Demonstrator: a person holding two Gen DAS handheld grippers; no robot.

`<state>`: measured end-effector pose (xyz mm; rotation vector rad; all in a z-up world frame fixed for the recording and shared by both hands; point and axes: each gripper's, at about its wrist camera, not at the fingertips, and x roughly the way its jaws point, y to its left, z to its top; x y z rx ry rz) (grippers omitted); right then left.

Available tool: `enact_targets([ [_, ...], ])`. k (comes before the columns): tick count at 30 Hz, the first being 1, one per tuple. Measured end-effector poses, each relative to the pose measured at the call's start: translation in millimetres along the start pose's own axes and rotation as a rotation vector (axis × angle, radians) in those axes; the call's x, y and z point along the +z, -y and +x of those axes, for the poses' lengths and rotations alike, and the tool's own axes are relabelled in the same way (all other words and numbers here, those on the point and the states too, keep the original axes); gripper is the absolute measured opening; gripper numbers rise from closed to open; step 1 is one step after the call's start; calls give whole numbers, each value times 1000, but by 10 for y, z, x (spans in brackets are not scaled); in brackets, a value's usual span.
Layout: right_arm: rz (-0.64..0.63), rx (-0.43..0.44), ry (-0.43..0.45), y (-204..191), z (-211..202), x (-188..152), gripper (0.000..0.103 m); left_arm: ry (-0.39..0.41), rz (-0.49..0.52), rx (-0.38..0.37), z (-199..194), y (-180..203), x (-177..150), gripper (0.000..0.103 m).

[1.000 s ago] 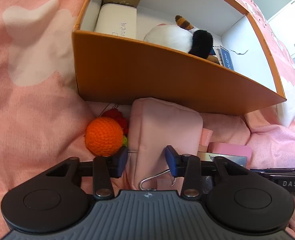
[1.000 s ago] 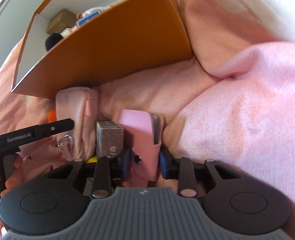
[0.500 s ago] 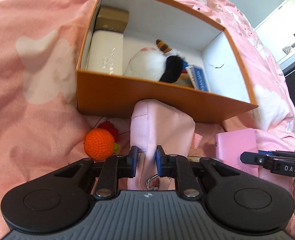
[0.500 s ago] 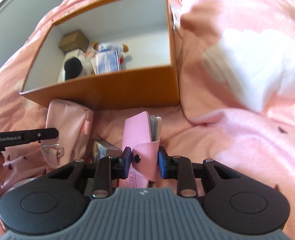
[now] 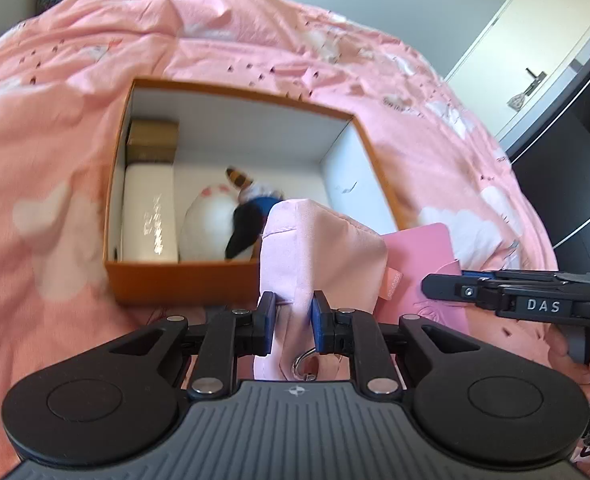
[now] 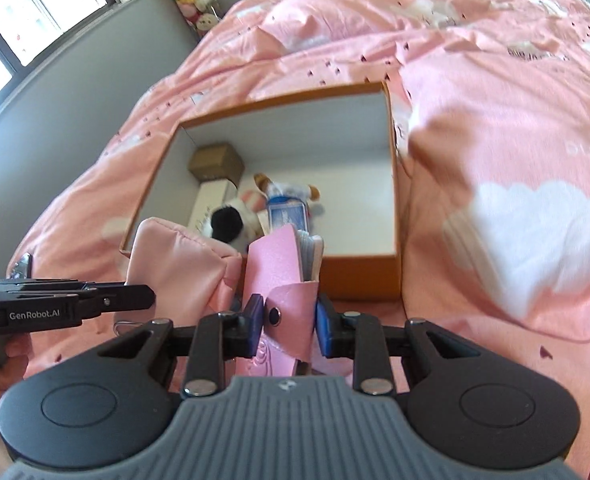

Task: Organize objects
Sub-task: 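Lift the pink pouch and pink wallet and carry them over the box with both tools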

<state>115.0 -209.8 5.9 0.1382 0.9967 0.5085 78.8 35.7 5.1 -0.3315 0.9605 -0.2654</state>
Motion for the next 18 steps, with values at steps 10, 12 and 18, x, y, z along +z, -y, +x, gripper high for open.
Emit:
enact_targets([
  [10,-29,-1,136,-29,-220,341,29,86,4,-18,13,104,440,21],
  [12,-26,-6,157,-6,-216,408,28,96,-7,-23,54,92,538,21],
  [18,48,-53,212,211,-114,637,28,116,-63,-42,236,38,823,20],
])
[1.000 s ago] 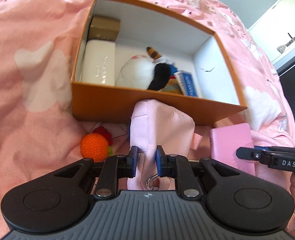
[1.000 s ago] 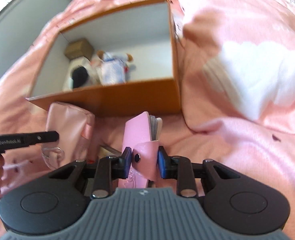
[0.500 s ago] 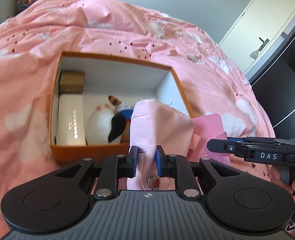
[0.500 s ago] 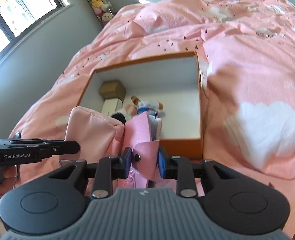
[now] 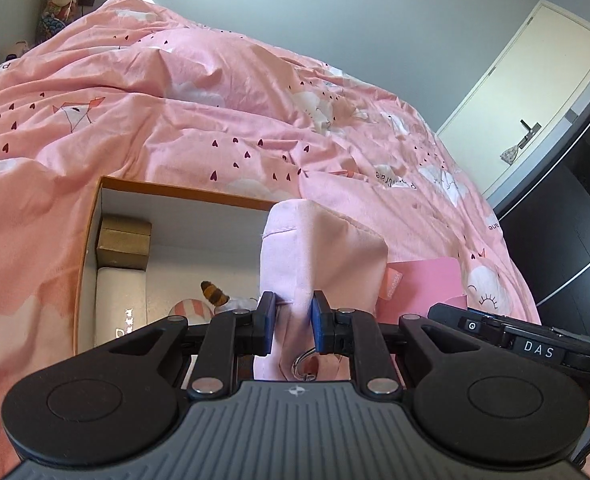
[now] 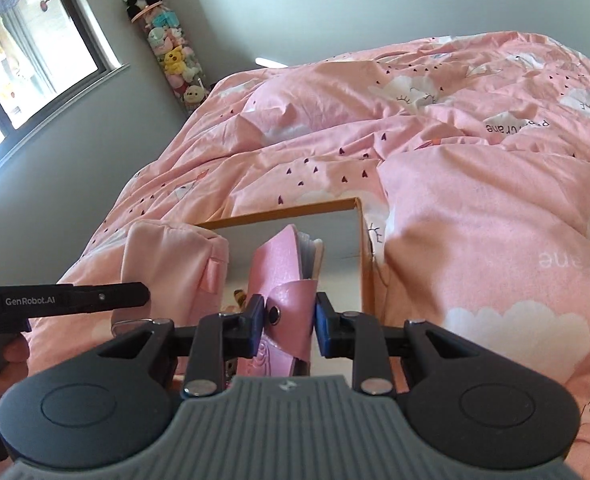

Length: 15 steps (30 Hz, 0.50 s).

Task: Organize objects
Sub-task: 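Lift the pink pouch and pink wallet and carry them over the box with both tools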

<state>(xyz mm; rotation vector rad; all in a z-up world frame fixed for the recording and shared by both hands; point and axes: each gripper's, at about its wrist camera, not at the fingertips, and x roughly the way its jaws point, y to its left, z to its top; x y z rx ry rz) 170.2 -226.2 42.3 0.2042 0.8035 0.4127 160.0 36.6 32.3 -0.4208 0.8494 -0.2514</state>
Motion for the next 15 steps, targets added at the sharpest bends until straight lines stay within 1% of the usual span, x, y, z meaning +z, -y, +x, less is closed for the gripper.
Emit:
enact_targets([
  [4,37,-37,16,141,94,94,28,-53,-61,-39,313,-32,64,21],
  [8,51,-65,28,236,131,153,28,-136,-167,-114,665,-78,18,20],
  [12,46,-93,39,297,153,177,27,-201,-230,-120,976,-123,-99,20],
  [13,50,-90,38,319,162,177,24,-221,-245,-118,1054,-136,-139,20],
  [15,65,-73,26,368,187,177,23,-254,-266,-109,1179,-169,-203,20],
])
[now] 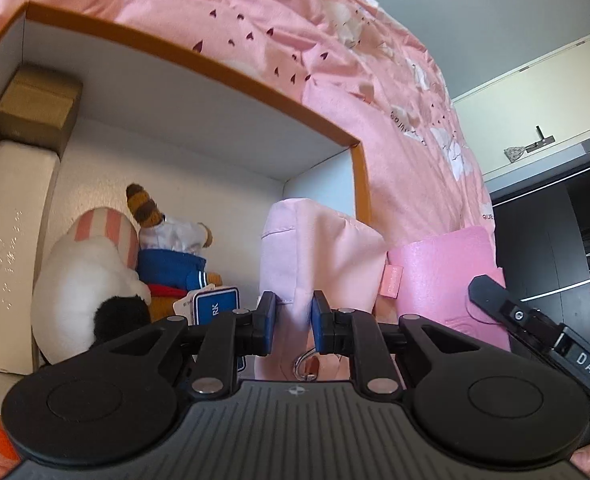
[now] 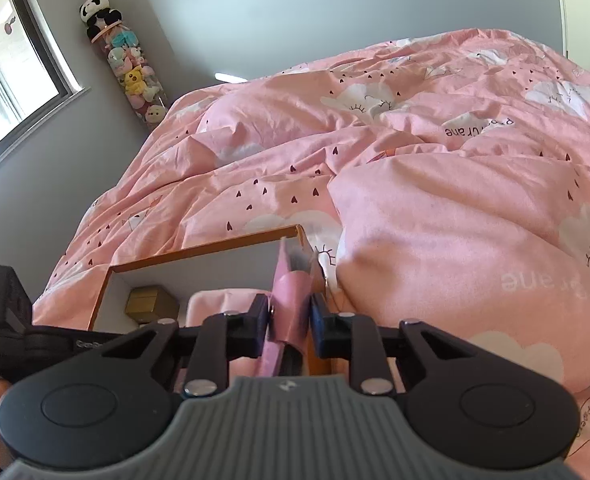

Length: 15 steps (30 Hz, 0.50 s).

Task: Organize objects
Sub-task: 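Lift the pink pouch and pink wallet and carry them over the box with both tools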

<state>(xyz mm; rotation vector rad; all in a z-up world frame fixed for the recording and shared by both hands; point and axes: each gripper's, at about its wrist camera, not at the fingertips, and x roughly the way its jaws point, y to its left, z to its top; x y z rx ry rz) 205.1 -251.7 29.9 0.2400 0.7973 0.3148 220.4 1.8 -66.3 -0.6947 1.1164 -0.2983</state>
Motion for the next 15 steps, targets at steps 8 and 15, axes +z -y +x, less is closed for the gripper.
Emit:
enact_targets([
  [8,17,12,-58,47,236,-63,22,-24,5,128,237,-65,-87,20],
  [15,23,42,-82,-94,488,-129,22,-52,21,226,314,28,-77,23],
])
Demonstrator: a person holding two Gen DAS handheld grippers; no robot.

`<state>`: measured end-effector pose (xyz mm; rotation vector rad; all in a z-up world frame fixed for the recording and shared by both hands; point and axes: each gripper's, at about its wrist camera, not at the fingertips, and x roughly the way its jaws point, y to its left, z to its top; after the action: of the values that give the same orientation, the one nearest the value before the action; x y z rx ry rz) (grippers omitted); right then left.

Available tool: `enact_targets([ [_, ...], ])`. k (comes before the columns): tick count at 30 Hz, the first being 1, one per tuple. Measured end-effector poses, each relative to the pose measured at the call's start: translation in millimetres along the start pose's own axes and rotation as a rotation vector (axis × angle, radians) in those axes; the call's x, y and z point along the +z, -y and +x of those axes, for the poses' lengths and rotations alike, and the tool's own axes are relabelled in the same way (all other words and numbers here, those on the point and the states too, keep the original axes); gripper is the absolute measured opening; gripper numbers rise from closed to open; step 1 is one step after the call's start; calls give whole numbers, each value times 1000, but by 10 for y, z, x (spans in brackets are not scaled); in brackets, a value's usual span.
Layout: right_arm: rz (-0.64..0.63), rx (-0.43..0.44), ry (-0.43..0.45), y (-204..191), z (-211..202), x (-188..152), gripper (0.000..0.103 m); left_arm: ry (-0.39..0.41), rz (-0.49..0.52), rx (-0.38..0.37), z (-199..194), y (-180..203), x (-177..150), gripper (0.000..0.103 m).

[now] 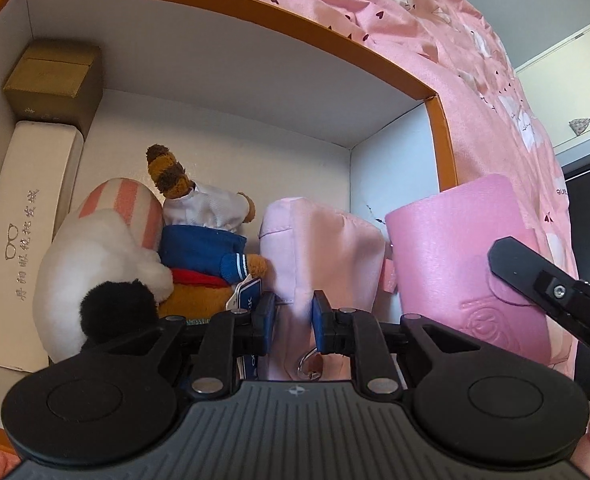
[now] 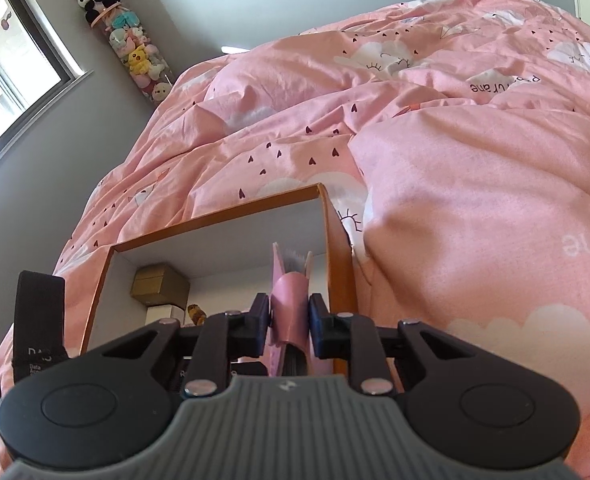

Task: Organize objects
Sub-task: 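Lift the pink pouch and pink wallet and carry them over the box with both tools, then lower the pink pouch into the box and open the left tool while the right tool lowers the wallet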

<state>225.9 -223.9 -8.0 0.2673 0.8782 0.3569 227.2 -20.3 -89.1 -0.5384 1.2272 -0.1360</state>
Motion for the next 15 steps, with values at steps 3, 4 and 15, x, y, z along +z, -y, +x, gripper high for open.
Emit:
enact_targets([
  [3,-1,-27,-16,-38,152,-48,22,-37,-25,-31,30,-90,11,29],
  [4,6,-27,-25,-36,191,-67,22,-45,-28,-46,32,-117,7,29],
  [15,27,-25,-40,-66,366,-122,22,-8,-35,-149,-240,-300,51,35],
])
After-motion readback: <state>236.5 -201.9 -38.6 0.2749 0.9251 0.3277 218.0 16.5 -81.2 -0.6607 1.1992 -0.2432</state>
